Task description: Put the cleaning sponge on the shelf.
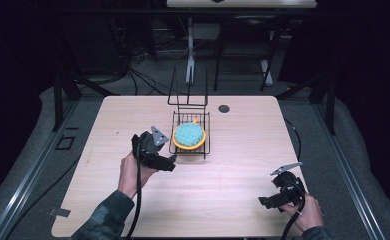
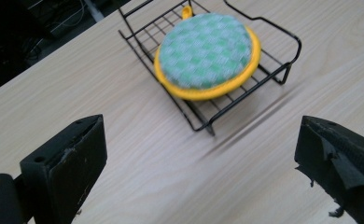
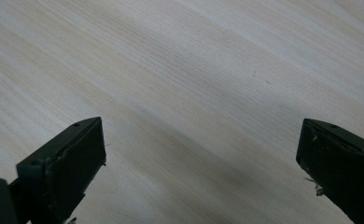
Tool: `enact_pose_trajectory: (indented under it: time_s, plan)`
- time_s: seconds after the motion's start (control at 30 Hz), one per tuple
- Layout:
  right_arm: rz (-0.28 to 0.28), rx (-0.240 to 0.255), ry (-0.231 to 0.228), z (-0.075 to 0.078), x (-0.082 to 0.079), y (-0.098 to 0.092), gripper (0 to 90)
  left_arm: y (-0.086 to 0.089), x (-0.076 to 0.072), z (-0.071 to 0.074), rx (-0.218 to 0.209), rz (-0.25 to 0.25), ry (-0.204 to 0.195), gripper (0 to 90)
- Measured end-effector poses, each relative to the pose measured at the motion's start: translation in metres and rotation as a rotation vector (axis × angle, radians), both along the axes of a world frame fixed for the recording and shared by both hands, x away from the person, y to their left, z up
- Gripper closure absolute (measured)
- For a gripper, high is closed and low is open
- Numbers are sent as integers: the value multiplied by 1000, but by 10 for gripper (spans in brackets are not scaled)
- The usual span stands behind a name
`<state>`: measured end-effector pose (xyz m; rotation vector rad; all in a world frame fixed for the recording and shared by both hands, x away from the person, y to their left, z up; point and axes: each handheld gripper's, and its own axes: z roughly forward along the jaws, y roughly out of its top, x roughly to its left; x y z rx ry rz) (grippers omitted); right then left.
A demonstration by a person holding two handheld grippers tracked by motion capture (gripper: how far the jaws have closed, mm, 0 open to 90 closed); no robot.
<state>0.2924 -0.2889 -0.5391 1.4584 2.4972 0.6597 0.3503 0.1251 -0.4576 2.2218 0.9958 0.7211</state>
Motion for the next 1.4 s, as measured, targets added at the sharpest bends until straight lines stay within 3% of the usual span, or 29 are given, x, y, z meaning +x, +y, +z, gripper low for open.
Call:
enact_pose_trajectory:
  time_s: [0.2,0.4,0.83,0.97,1.13,1.4]
  plan:
    - [-2,-3,4,1,-1,-1,9,29,-13,2,-14,36,24,21]
    - [-2,-7,6,1,-1,-1,10,52,-27,-6,-14,66,54,21]
    - [4,-14,5,0,0,0,14,95,-52,-43,-7,146,143,20]
    - [7,-17,-2,-1,0,0,14,107,-60,-54,-12,169,151,17]
    - [7,-19,-2,-1,0,0,14,115,-64,-69,-26,182,203,18]
    - [15,-31,-7,0,0,0,13,113,-63,-72,-34,164,189,2]
